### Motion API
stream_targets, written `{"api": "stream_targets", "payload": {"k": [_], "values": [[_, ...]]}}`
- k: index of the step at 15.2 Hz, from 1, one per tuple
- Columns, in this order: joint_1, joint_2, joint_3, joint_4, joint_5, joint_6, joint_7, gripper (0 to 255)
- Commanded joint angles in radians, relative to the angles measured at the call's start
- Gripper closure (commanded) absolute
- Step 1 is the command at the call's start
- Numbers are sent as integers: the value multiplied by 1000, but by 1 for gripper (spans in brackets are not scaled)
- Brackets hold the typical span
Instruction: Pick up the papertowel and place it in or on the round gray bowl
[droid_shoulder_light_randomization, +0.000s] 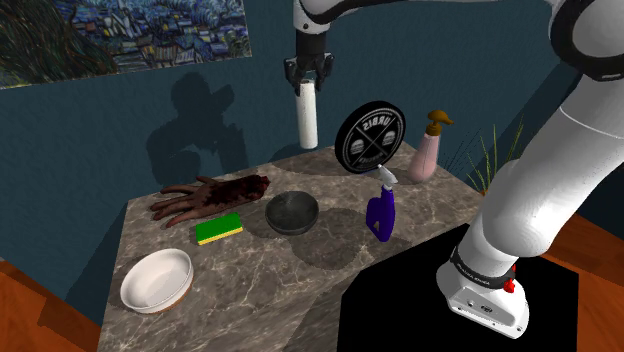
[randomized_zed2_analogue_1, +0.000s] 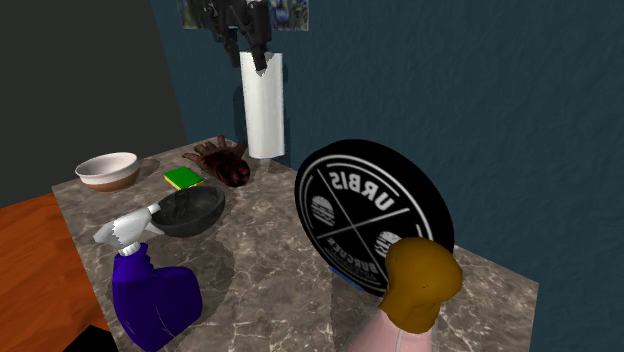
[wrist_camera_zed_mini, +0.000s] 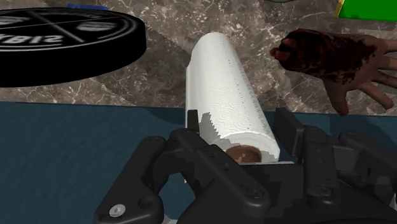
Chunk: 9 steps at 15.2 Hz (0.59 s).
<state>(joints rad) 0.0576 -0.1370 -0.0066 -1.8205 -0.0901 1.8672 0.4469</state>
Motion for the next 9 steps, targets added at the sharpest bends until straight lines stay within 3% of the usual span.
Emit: {"api": "stream_targets", "payload": {"k": [1,9], "values": [[17,-28,23,-8,-3,-24,40,255],[87,-105,134,-20,-5,-106,214,255]]}}
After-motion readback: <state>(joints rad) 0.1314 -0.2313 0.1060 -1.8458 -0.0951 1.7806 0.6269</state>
